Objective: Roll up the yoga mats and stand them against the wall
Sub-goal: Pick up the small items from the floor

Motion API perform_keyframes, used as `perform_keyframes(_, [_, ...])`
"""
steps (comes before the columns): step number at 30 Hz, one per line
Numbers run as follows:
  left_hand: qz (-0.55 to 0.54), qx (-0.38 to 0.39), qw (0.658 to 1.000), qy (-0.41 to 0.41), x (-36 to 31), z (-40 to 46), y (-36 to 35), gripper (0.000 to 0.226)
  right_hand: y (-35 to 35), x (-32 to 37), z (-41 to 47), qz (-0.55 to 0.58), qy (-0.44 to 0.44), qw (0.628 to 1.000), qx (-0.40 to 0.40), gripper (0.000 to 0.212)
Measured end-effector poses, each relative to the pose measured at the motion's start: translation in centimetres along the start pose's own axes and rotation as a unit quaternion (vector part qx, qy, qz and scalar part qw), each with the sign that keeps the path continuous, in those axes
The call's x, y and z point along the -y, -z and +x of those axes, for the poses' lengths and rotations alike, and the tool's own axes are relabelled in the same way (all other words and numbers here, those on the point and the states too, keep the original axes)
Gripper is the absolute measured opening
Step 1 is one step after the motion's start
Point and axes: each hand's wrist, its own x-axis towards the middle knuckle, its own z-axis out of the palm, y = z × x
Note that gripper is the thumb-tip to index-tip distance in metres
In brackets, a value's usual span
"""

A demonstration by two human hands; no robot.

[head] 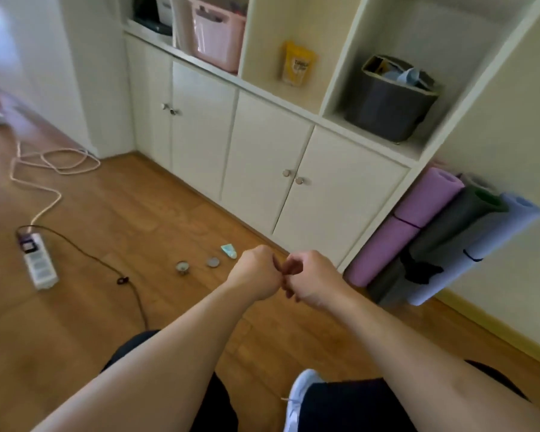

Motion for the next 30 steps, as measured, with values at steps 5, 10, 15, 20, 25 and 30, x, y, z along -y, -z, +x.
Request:
perform_keyframes(5, [0.012,-0.018,0.997,0.069,5.7,4.9,3.5,0.013,-4.1,2.1,7.9,-0.006,0.017,0.999,0.046,0.018])
perform_keyframes(10, [0.006,-0.039,0.989,0.139,15.3,11.3,4.1,0.023,-11.8,1.0,18.4,-0.050,0.032,0.992,0.108,0.017])
perform_keyframes(15, [0.015,-0.029,0.978,0.204,24.2,19.5,0.4,0.045,-19.7,-3.1,28.9,-0.093,0.015,0.984,0.152,0.022])
perform_keyframes(20, [0.061,-0.046,0.967,0.245,32.7,26.0,-4.0,0.074,-26.7,-7.0,38.2,-0.128,0.012,0.974,0.186,0.068])
perform_keyframes(25, [0.089,-0.011,0.954,0.287,39.5,30.3,-7.0,0.089,-32.9,-9.9,45.8,-0.174,0.017,0.967,0.183,0.093])
perform_keyframes(30, [0.053,-0.035,0.961,0.268,42.5,30.8,-9.9,0.051,-37.0,-11.5,47.4,-0.210,0.082,0.962,0.155,0.055])
